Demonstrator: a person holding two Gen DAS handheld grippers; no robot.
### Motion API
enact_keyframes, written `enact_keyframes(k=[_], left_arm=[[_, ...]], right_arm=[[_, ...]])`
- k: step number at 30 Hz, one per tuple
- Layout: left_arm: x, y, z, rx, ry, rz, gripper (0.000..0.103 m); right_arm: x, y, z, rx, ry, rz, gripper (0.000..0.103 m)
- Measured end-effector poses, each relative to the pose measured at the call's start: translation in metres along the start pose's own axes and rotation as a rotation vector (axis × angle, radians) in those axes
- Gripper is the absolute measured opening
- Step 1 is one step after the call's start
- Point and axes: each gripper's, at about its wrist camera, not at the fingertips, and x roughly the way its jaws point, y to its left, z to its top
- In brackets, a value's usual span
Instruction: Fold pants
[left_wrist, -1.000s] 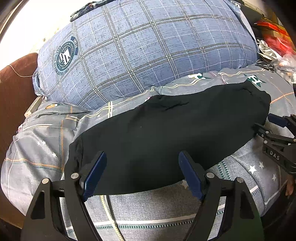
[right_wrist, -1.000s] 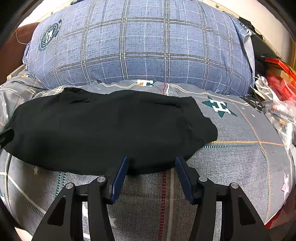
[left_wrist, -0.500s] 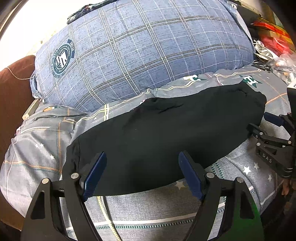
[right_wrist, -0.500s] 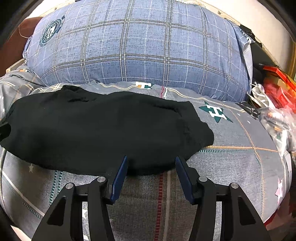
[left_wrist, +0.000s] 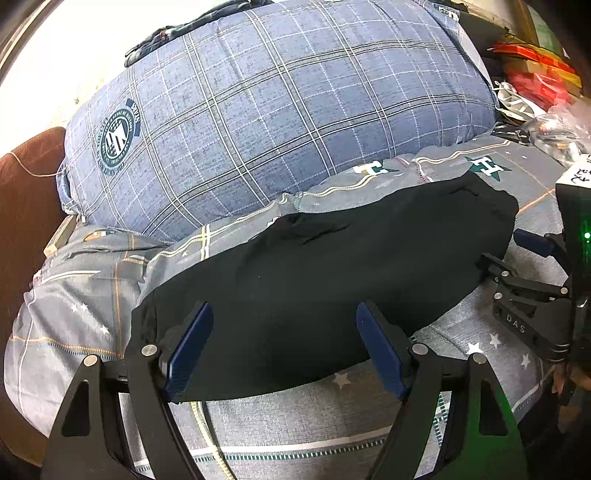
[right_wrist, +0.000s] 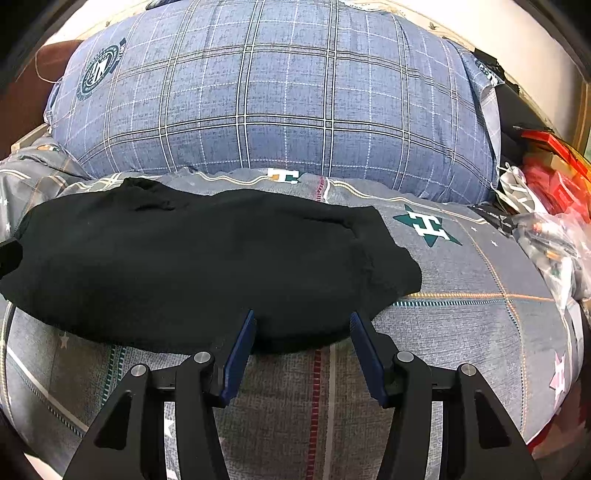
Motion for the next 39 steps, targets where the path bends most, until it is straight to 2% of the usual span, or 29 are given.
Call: enact_keyframes(k=[22,28,34,39], left_arm=[[0.001,-0.005,0.004,0.006,0.010,-0.019,0.080],[0.030,-0.014,0.039,0.067,0.054,-0.104,0.080],[0.092,-0.044,0.097,0.199,0.181,-0.208,0.080],[0.133,-0.080,0.128,0.276,0.268,-0.317,0.080]], right_arm=[[-0.002,-0.007,0.001,0.031,0.003,0.025,0.055],[0.000,-0.054,-0.006,0.266,0.049,0.164,0.055],[0.018,-0.106,-0.025,0.567,0.144,0.334,0.055],[0.033,-0.113,-0.021,0.653,0.162,0.404,0.057]])
